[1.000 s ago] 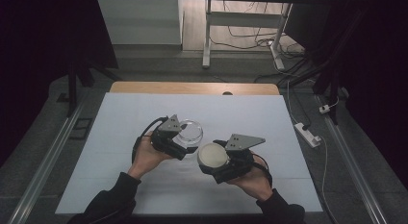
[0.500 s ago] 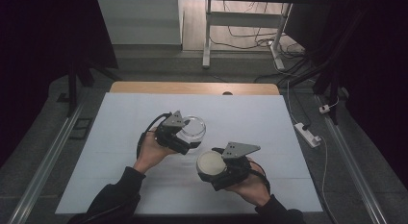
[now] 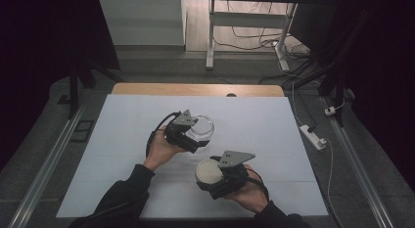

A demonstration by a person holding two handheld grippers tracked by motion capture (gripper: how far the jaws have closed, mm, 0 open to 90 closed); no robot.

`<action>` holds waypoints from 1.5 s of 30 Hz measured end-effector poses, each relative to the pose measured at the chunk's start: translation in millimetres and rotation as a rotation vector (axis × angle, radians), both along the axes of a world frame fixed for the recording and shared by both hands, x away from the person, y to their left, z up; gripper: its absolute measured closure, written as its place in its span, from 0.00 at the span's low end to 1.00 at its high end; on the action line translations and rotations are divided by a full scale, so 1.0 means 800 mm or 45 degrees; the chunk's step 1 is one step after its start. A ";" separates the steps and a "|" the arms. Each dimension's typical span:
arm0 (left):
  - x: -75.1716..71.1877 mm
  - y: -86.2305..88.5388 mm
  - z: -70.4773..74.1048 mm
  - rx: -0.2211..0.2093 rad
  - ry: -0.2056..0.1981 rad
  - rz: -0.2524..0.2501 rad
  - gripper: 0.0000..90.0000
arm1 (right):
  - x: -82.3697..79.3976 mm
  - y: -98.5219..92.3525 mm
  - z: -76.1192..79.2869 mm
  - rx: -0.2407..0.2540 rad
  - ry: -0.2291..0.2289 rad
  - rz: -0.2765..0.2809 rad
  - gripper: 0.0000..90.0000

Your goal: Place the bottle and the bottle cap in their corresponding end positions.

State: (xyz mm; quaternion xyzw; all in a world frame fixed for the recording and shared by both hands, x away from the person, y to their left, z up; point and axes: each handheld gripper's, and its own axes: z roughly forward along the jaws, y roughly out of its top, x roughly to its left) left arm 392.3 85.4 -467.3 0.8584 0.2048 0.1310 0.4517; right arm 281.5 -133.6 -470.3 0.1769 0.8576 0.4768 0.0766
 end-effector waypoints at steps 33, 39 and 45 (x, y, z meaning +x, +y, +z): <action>0.038 -0.008 -0.059 -0.007 0.008 0.094 0.08 | 0.014 0.042 -0.080 -0.210 -0.003 0.013 0.08; 0.041 -0.006 -0.063 -0.025 0.012 0.103 0.08 | 0.022 0.041 -0.086 -0.231 0.024 -0.013 0.08; 0.043 -0.004 -0.063 -0.017 0.001 0.078 0.08 | 0.026 0.041 -0.087 -0.242 0.055 -0.063 0.08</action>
